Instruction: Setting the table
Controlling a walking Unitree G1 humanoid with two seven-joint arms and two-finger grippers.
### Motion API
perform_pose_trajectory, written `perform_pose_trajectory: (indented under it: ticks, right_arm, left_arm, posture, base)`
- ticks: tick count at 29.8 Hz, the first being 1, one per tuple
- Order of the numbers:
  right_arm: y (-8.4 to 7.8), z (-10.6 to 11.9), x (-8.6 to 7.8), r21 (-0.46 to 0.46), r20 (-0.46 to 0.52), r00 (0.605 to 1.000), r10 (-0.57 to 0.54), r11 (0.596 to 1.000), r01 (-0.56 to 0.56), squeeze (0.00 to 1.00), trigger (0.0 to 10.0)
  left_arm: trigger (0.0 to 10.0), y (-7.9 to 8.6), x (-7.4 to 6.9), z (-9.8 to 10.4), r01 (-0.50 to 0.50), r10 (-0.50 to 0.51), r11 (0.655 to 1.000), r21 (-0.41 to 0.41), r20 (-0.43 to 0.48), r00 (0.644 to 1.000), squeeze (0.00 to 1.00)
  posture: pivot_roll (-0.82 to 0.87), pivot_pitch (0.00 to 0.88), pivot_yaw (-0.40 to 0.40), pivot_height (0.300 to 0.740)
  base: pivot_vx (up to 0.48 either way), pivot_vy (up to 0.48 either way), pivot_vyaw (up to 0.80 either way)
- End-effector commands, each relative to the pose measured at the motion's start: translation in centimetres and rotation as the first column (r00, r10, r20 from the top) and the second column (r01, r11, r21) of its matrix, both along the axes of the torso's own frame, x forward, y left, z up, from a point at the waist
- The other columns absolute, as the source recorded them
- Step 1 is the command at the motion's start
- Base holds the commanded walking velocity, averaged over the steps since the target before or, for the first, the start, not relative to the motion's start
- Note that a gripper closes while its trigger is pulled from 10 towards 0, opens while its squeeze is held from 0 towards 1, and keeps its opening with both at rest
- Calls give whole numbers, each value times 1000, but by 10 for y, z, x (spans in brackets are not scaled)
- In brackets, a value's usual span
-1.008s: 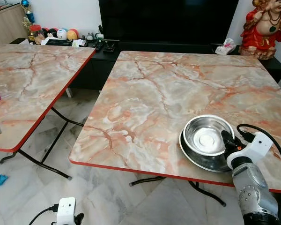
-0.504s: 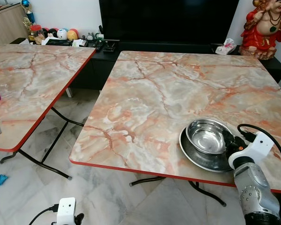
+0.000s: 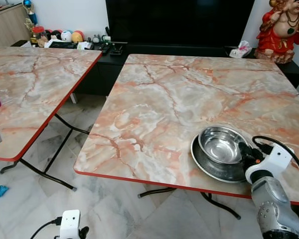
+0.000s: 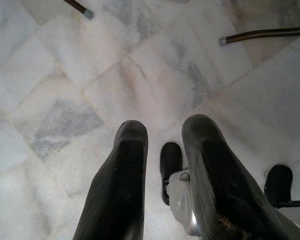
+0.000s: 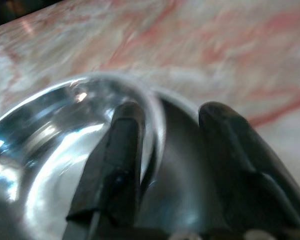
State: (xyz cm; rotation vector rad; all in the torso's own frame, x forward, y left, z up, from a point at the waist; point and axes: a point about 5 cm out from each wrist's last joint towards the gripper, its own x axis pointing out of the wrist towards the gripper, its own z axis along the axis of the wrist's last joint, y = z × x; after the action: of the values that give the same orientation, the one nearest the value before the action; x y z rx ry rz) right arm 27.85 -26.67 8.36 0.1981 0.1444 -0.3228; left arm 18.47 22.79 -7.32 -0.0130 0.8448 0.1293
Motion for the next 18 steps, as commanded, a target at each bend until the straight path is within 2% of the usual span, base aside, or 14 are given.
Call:
perform_pose_trajectory:
  ticks: [1,3,4,7,11,13,14,18]
  right_arm:
    - [-5,15,-1,-146,61,997,-46,988,54,0,10000]
    - [-7,19,-4,-213,98,993,-72,973,92,0,10000]
    - [-7,23,-6,-239,149,985,-88,963,122,0,10000]
    - [-3,27,-6,-260,185,980,-74,958,122,0,10000]
    - [24,31,-6,-303,283,958,46,952,44,0,10000]
    - [24,31,-6,-303,283,958,46,952,44,0,10000]
    - [36,26,-7,-327,293,952,91,945,10,0,10000]
    - [47,22,-7,-315,292,946,138,948,-41,0,10000]
  left_arm:
    - [10000,5,-3,-1,-16,16,1000,16,-13,1000,0]
    - [10000,6,-3,0,-18,18,1000,18,-9,1000,0]
    - [10000,6,-3,0,-20,20,1000,21,-7,1000,0]
    - [10000,7,-2,0,-20,20,999,25,-6,1000,0]
    - [10000,7,-2,1,-18,18,999,32,-2,1000,0]
    - [10000,7,-2,1,-18,18,999,32,-2,1000,0]
    - [10000,7,-1,1,-20,19,999,28,9,1000,0]
    - [10000,7,0,3,-10,9,999,36,20,1000,0]
  posture:
    - [16,0,19,740]
    - [18,0,19,740]
    - [21,0,19,740]
    - [16,0,20,740]
    - [17,0,16,740]
    - [17,0,16,740]
    - [32,0,13,740]
    - [17,0,22,740]
  base:
    - [0,0,0]
    - [0,0,0]
    - [0,0,0]
    - [0,0,0]
    - [0,0,0]
    - [0,0,0]
    - [0,0,0]
    - [0,0,0]
